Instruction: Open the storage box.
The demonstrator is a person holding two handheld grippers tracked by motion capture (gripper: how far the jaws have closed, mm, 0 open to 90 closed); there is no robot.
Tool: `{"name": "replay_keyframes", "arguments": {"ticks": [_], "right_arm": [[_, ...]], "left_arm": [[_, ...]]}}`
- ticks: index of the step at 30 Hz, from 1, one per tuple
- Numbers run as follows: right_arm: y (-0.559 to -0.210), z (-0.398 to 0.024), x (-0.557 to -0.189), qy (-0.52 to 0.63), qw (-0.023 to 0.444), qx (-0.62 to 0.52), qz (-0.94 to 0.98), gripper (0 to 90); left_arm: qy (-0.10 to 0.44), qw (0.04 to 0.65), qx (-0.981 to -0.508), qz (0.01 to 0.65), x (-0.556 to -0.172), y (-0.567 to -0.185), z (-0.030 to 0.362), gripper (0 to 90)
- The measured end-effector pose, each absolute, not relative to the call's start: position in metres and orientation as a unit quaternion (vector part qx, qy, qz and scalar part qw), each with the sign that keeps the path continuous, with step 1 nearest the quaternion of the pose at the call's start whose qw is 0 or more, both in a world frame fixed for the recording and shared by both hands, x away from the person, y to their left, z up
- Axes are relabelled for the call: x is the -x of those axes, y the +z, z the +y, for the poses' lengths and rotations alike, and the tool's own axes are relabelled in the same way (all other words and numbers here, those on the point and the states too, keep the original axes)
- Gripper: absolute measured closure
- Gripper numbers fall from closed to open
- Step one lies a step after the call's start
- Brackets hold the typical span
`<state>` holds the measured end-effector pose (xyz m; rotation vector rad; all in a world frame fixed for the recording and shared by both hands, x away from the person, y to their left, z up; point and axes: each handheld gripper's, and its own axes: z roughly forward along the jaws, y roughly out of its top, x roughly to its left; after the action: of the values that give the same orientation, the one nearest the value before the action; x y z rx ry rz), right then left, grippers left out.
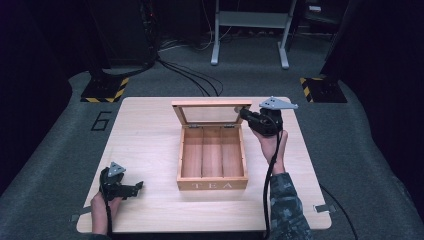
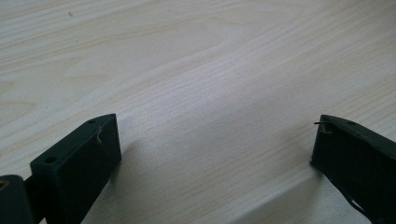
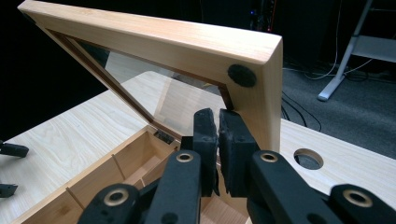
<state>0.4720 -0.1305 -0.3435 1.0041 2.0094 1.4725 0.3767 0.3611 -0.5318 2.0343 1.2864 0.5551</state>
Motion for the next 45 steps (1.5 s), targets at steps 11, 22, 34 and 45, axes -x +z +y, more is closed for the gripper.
{"name": "replay_keyframes", "arguments": {"ticks": [11,22,34,45], "right_arm": [[-0.3432,-0.1312,-0.4708,0.535,0.226,-0.363,0.728,85.2],[-0.3435,-0.1312,-0.47,0.536,0.224,-0.365,0.727,85.1],[-0.3451,-0.1318,-0.4682,0.539,0.224,-0.363,0.727,85.1],[-0.3447,-0.1316,-0.4691,0.538,0.225,-0.362,0.727,85.1]], "left_arm": [[0.213,0.331,-0.777,0.492,-0.3767,-0.5319,0.3609,1.1],[0.216,0.331,-0.777,0.49,-0.377,-0.532,0.3611,1.2],[0.214,0.33,-0.777,0.492,-0.3767,-0.5319,0.361,1.2],[0.213,0.33,-0.777,0.492,-0.3766,-0.5319,0.361,1.2]]}}
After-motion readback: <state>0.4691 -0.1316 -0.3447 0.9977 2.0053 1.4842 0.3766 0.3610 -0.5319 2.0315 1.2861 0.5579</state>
